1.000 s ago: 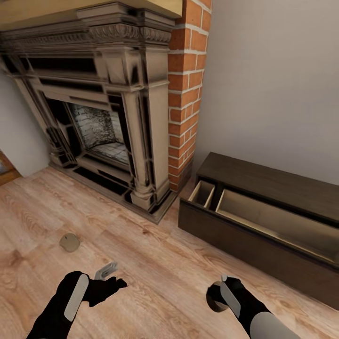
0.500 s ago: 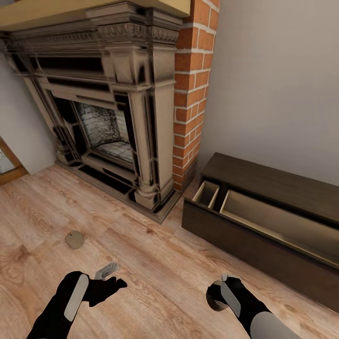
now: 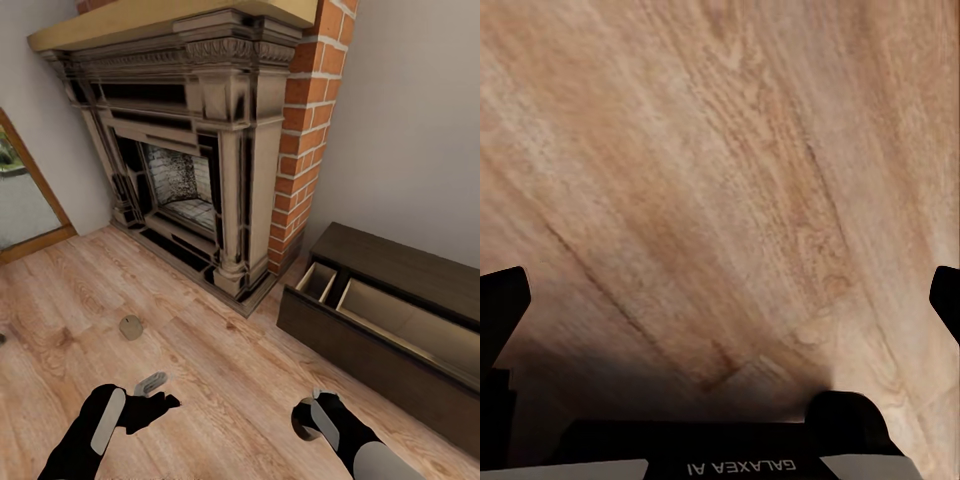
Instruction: Place each of the two pumpkins and all three candles from the living room inside a cabinet in the living room (use any cabinet), then make sure every cabinet is closed, and position the cauldron so it is next to a table in the living room.
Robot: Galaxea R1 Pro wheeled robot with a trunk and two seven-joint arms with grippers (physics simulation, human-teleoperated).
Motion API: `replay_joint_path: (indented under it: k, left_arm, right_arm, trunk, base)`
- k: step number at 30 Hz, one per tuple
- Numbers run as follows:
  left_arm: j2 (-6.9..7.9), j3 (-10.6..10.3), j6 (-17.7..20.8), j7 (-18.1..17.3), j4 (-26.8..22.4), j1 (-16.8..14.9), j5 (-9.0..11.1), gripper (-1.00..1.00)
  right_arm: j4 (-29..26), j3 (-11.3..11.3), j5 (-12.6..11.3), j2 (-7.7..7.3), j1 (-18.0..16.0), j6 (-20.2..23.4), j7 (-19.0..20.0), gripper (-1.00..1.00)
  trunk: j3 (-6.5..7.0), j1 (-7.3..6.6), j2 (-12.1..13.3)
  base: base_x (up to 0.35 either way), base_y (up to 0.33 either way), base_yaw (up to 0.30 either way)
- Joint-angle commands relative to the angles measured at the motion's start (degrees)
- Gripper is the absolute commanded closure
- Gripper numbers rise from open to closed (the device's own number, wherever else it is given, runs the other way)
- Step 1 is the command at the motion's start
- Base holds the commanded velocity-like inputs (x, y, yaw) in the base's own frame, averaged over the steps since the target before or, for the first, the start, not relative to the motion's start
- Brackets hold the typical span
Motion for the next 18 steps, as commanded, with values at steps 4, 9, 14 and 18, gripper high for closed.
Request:
replay_joint_path:
  k: [4,9,14,18]
  left_arm:
    - [0.05,0.01,0.0,0.0,-0.01,0.0,-0.01,-1.0]
    - [0.05,0.0,-0.05,0.0,0.01,0.0,-0.01,-1.0]
    - [0.06,0.01,-0.08,0.0,-0.01,0.0,-0.01,-1.0]
    - [0.06,0.01,-0.1,0.0,0.02,0.0,-0.01,-1.0]
  right_arm:
    - [0.0,0.09,0.01,0.0,0.0,-0.05,0.0,1.0]
    - [0.0,0.29,0.01,0.0,0.0,-0.08,0.0,1.0]
    - [-0.02,0.49,0.01,0.0,0.0,-0.09,0.0,1.0]
    - [-0.01,0.53,0.01,-0.05,0.0,-1.64,0.0,1.0]
  trunk:
    - [0.11,0.0,0.0]
    - [0.17,0.0,0.0]
    - [0.18,0.0,0.0]
    - [0.18,0.0,0.0]
  base:
    - [0.0,0.0,0.278]
    - [0.0,0.0,0.282]
    - [0.0,0.0,0.272]
    - [0.032,0.025,0.085]
